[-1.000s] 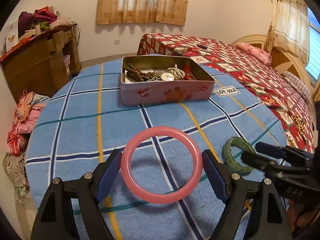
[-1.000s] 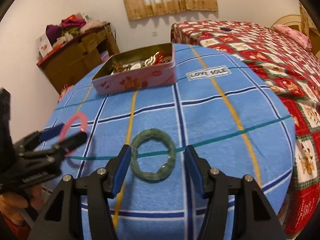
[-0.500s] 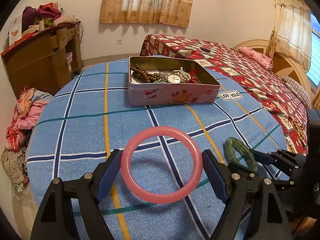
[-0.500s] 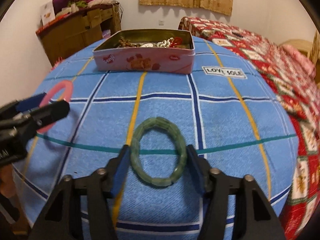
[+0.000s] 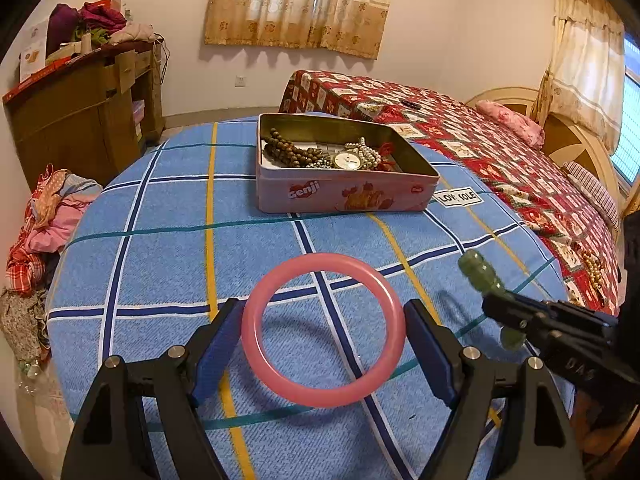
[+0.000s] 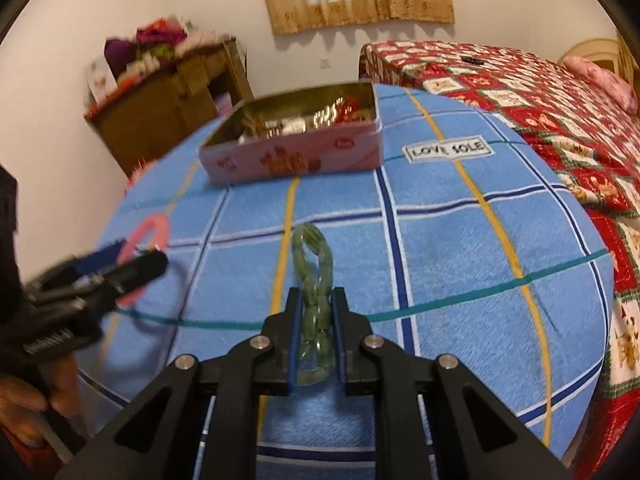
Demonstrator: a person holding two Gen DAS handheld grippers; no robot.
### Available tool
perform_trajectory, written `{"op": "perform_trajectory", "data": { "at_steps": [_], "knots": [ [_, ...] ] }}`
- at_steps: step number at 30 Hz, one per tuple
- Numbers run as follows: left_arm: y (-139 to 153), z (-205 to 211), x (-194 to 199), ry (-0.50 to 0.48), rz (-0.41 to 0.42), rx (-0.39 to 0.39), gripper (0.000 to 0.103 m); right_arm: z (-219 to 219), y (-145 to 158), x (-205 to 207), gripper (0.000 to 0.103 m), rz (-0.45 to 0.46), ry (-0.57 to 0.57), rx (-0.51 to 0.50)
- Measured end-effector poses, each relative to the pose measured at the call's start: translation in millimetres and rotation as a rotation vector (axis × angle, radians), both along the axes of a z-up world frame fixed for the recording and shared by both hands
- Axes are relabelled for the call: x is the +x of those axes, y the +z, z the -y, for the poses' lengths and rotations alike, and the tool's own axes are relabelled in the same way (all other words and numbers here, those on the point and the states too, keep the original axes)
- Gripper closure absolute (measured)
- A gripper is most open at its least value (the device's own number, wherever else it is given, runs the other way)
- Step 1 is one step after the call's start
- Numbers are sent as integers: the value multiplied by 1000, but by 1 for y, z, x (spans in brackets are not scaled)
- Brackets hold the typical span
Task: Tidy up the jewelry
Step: 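Lower the pink bangle into the tin with left while right drops the jade bangle in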
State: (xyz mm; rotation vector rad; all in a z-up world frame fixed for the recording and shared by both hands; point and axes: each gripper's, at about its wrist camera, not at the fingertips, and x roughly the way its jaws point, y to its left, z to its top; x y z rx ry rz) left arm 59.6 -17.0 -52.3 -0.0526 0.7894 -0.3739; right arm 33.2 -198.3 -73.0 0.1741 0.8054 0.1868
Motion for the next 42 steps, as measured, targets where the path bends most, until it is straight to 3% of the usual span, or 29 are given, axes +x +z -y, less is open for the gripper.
{"op": "perform_trajectory", "data": {
  "at_steps": [10,16,28,38,42],
  "knots": [
    [3,7,-1,-20,6,-3,22,3,11,6,86,17,-23,23],
    [19,5,14,-6,51,-13,22,11,34,20,86,72,-34,34],
    [43,18,97,37,138,-21,22,14,59,96,86,161,-108,40],
    [25,40,162,52,110,-20,22,8,42,156,86,156,-163,37],
    [19,48,177,63,103,16,22,8,34,172,85,152,-201,29]
  ]
}}
